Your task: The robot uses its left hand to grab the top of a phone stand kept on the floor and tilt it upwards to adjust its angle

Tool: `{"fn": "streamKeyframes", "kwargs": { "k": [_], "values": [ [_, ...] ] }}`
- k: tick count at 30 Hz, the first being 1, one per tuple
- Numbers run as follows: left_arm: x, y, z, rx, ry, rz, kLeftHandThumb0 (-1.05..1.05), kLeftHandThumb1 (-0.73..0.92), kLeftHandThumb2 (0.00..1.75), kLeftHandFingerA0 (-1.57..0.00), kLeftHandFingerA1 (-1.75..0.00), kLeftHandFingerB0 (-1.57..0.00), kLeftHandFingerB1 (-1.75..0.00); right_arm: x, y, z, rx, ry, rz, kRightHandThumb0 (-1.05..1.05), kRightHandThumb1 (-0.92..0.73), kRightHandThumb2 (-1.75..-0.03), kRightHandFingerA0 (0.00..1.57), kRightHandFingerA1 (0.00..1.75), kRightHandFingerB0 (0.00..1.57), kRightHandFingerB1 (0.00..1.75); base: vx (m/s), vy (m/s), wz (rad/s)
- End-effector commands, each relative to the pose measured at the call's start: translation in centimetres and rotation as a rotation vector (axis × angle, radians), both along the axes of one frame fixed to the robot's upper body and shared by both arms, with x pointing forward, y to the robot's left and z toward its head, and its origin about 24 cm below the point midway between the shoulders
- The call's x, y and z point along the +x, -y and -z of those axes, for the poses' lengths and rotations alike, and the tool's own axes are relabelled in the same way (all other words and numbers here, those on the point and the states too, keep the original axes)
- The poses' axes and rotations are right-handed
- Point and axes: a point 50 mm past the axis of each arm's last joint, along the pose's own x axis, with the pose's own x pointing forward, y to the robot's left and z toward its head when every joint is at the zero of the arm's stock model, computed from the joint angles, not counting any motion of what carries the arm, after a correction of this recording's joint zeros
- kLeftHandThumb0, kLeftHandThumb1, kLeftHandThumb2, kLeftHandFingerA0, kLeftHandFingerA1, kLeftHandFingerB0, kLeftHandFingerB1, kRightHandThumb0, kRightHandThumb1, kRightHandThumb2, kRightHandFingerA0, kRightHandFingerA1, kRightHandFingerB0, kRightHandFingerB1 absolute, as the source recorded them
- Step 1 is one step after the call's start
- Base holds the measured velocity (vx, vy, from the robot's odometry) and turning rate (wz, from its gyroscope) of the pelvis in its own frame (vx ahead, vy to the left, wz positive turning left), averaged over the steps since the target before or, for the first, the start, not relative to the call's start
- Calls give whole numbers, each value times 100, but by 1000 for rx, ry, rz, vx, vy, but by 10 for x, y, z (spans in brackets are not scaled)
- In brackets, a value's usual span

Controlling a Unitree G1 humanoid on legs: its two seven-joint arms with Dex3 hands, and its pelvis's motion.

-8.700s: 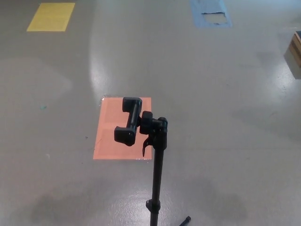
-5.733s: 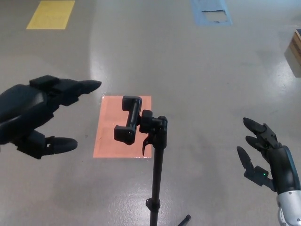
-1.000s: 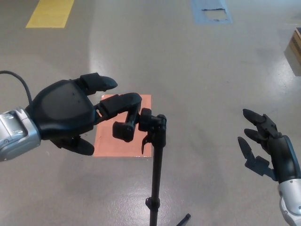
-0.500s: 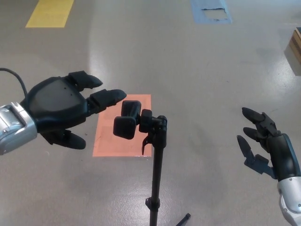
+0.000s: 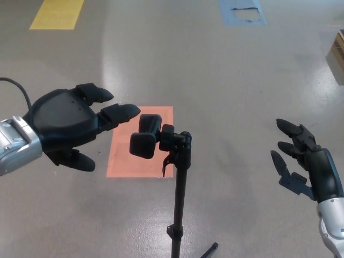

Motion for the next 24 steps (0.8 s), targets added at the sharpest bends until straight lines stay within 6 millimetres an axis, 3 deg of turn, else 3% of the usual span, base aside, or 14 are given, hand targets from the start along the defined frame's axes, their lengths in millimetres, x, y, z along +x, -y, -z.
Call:
{"fn": "streamKeyframes", "kwargs": {
  "k": [1, 4, 5, 7, 8, 11, 12, 13, 14, 16, 19, 22, 23, 24],
  "values": [
    [-1, 3, 2, 34, 18, 8, -86, 58, 93, -8, -20, -3, -19, 3, 4, -3, 9, -2, 21, -68, -83, -65, 32, 37, 22, 30, 0, 0, 0],
    [-1, 5, 0, 26, 24, 13, -82, 55, 96, -7, -25, 0, -21, 3, 5, -4, 14, 2, 22, -68, -82, -65, 32, 37, 22, 31, 0, 0, 0],
    [0, 7, -3, 10, 35, 19, -88, 58, 95, -9, -21, -8, -18, 4, 5, -4, 17, -1, 20, -69, -83, -65, 31, 36, 21, 30, 0, 0, 0],
    [0, 8, -6, -9, 48, 22, -82, 55, 95, -9, -30, 0, -20, 3, 5, -4, 7, -2, 18, -69, -83, -65, 32, 36, 21, 30, 0, 0, 0],
    [1, 9, -8, -20, 52, 21, -87, 59, 71, -12, -26, -3, -18, 3, 5, -4, 5, 0, 18, -69, -83, -65, 32, 36, 21, 30, 0, 0, 0],
    [2, 10, -13, -49, 57, 10, -82, 54, 91, -8, -34, -2, -19, 3, 5, -4, 24, -1, 14, -68, -83, -65, 31, 36, 22, 30, 0, 0, 0],
    [2, 10, -14, -53, 61, 8, -83, 70, 63, -14, -26, 0, -19, 3, 5, -4, 23, -2, 16, -68, -83, -65, 32, 37, 22, 31, 0, 0, 0],
    [2, 10, -15, -53, 63, 8, -83, 70, 63, -14, -26, 0, -19, 3, 5, -4, 21, -2, 17, -68, -83, -65, 32, 37, 22, 31, 0, 0, 0],
    [2, 10, -18, -50, 73, 8, -81, 56, 93, -10, -32, 0, -16, 3, 5, -3, 16, -3, 20, -69, -82, -65, 33, 37, 22, 31, 0, 0, 0],
    [2, 10, -19, -57, 71, 6, -84, 57, 94, -18, -40, 0, -13, 2, 5, -3, 18, -4, 18, -70, -82, -65, 32, 37, 22, 31, 0, 0, 0],
    [3, 10, -23, -71, 75, 1, -77, 52, 90, -9, -41, 0, -22, 2, 5, -3, 14, -5, 17, -69, -83, -65, 31, 36, 21, 30, 0, 0, 0],
    [4, 10, -26, -85, 80, -3, -79, 54, 94, -13, -44, 0, -19, 2, 5, -2, 8, -13, 11, -69, -83, -66, 31, 36, 21, 30, 0, 0, 0],
    [5, 10, -28, -88, 87, -7, -81, 69, 61, -16, -28, -2, -20, 2, 5, -2, 6, -13, 11, -69, -83, -65, 32, 37, 21, 30, 0, 0, 0],
    [5, 9, -29, -93, 93, -10, -81, 69, 61, -16, -28, -2, -20, 2, 5, -2, 7, -11, 12, -69, -83, -65, 32, 37, 21, 30, 0, 0, 0]
  ]
}}
